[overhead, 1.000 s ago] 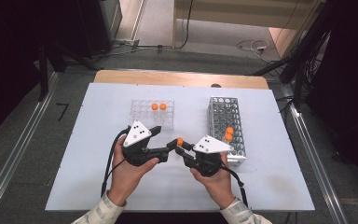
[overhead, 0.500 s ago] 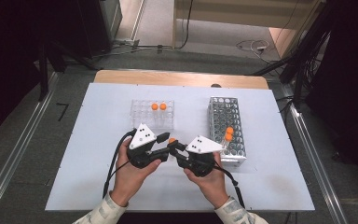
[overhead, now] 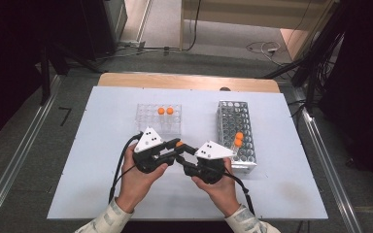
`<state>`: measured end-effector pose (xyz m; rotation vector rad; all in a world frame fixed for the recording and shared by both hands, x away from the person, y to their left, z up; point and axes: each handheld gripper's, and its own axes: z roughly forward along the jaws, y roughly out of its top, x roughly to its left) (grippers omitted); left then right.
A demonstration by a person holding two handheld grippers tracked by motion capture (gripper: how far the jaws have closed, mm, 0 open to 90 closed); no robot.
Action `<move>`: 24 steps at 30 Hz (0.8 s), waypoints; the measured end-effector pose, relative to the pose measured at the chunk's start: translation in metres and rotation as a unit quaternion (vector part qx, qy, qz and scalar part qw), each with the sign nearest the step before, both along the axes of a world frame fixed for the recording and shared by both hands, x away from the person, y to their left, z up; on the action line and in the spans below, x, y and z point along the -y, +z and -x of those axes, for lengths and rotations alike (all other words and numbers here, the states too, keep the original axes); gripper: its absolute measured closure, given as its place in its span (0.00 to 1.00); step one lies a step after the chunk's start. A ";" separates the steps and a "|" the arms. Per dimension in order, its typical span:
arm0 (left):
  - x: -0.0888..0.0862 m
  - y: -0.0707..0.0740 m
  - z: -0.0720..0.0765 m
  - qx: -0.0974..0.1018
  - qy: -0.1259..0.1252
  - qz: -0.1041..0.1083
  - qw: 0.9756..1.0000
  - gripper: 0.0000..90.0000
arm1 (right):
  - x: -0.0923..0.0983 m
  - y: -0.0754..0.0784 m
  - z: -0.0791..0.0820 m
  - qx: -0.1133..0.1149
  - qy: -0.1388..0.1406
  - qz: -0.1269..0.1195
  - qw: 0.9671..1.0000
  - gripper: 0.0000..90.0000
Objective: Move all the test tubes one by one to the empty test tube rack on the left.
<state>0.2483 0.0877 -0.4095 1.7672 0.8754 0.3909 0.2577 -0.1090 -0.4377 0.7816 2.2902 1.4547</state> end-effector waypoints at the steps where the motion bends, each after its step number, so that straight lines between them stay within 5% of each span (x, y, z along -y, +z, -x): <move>1: -0.001 0.002 0.000 0.001 0.000 0.001 1.000 0.79 | 0.001 0.001 0.001 0.002 0.002 -0.003 1.000 0.55; 8: -0.010 0.015 -0.003 0.004 0.013 0.006 1.000 0.79 | 0.015 0.013 0.015 0.015 0.009 -0.017 1.000 0.35; 15: -0.019 0.029 -0.008 0.014 0.035 0.003 0.999 0.79 | 0.036 0.019 0.023 0.019 0.001 -0.023 1.000 0.32; 24: -0.030 0.030 -0.027 0.011 0.063 0.000 0.998 0.79 | 0.052 0.015 0.024 0.010 -0.010 -0.017 1.000 0.29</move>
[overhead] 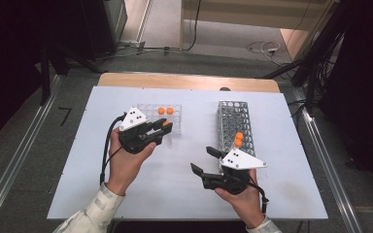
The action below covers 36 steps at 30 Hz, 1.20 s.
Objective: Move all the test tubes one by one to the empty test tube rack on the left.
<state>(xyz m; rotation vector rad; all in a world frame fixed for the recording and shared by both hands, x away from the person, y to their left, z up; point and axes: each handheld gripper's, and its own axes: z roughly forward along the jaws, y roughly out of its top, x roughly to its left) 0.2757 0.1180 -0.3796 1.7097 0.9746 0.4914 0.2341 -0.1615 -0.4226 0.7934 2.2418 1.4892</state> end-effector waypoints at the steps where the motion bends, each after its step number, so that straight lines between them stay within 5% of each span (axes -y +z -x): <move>1: -0.001 0.000 -0.002 0.000 0.003 0.001 1.000 0.79 | 0.001 0.000 0.000 -0.001 -0.001 0.000 1.000 0.29; 24: -0.035 -0.001 -0.044 -0.020 0.076 0.014 0.997 0.79 | 0.027 -0.009 0.005 -0.011 -0.018 0.000 1.000 0.28; 36: -0.040 -0.003 -0.059 -0.027 0.095 0.011 0.995 0.79 | 0.034 -0.010 0.004 -0.012 -0.026 -0.003 1.000 0.28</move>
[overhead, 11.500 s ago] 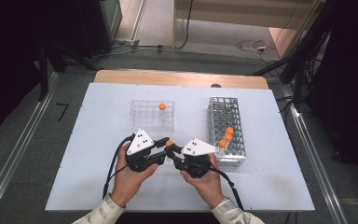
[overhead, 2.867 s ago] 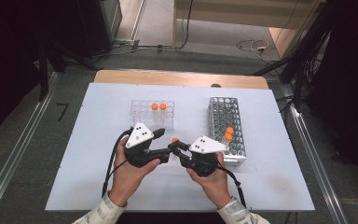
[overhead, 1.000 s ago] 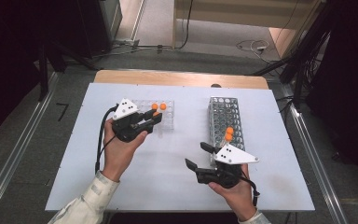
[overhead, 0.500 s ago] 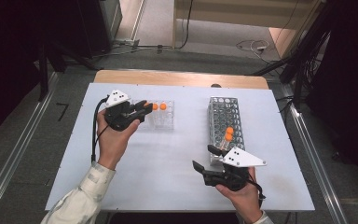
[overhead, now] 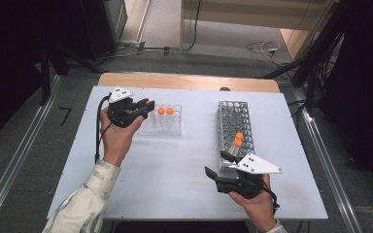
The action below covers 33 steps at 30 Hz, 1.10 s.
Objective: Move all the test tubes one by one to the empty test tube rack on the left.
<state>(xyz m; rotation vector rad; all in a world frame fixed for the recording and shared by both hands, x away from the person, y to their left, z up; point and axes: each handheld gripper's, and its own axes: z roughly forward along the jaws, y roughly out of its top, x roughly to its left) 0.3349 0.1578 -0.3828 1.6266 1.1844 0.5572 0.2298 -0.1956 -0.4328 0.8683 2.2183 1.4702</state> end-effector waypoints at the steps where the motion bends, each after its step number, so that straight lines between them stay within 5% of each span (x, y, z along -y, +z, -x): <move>1: 0.000 0.000 -0.002 -0.001 0.001 0.000 1.000 0.79 | 0.000 0.000 0.000 0.000 0.000 0.000 1.000 0.28; 19: 0.000 0.011 -0.018 0.001 0.011 -0.004 1.000 0.79 | 0.007 0.000 -0.001 -0.001 -0.008 -0.004 1.000 0.28; 33: 0.001 0.004 -0.028 0.002 0.024 -0.011 1.000 0.79 | 0.012 -0.001 -0.002 0.000 -0.012 -0.007 1.000 0.28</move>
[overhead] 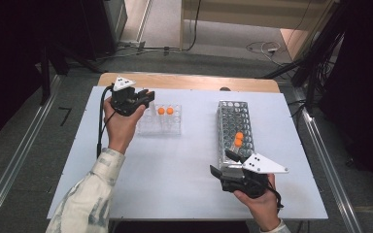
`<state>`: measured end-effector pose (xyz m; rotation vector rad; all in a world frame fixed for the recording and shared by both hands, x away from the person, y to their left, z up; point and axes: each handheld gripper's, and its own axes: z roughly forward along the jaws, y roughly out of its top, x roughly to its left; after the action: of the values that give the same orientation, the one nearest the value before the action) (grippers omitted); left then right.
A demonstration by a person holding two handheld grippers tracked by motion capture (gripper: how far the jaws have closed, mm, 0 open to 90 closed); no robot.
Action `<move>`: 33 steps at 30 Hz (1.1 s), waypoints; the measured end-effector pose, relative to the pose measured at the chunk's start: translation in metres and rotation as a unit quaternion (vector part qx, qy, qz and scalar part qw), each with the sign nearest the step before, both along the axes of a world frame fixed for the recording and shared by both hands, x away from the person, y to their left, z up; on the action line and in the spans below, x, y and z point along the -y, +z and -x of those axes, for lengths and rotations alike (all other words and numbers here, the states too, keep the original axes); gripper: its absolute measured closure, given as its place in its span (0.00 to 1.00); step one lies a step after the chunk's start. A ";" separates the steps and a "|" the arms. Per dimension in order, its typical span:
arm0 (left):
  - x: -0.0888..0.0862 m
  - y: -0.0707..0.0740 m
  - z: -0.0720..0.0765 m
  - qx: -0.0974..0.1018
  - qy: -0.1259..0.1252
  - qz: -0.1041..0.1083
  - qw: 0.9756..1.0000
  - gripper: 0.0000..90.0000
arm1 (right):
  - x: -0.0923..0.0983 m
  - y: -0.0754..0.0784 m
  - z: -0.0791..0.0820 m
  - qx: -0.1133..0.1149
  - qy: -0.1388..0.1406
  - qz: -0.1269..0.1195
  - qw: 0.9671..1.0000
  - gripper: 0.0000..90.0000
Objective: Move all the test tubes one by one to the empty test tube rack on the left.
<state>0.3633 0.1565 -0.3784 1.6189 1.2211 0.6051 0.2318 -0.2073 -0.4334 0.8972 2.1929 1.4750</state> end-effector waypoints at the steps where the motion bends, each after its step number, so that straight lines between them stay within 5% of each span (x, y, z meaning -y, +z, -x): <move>1: 0.000 -0.001 0.000 0.000 0.000 -0.002 1.000 0.79 | 0.000 0.000 0.000 0.000 0.000 0.000 1.000 0.28; 15: 0.008 -0.025 0.006 -0.001 -0.008 -0.027 1.000 0.79 | 0.001 -0.002 -0.001 -0.001 -0.001 0.003 1.000 0.28; 33: 0.009 -0.032 0.012 -0.006 -0.013 -0.015 1.000 0.71 | 0.000 -0.004 -0.001 -0.005 -0.001 0.006 1.000 0.28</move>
<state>0.3511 0.1476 -0.4102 1.6624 1.2029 0.6017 0.2330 -0.2072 -0.4373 0.9036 2.2049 1.4580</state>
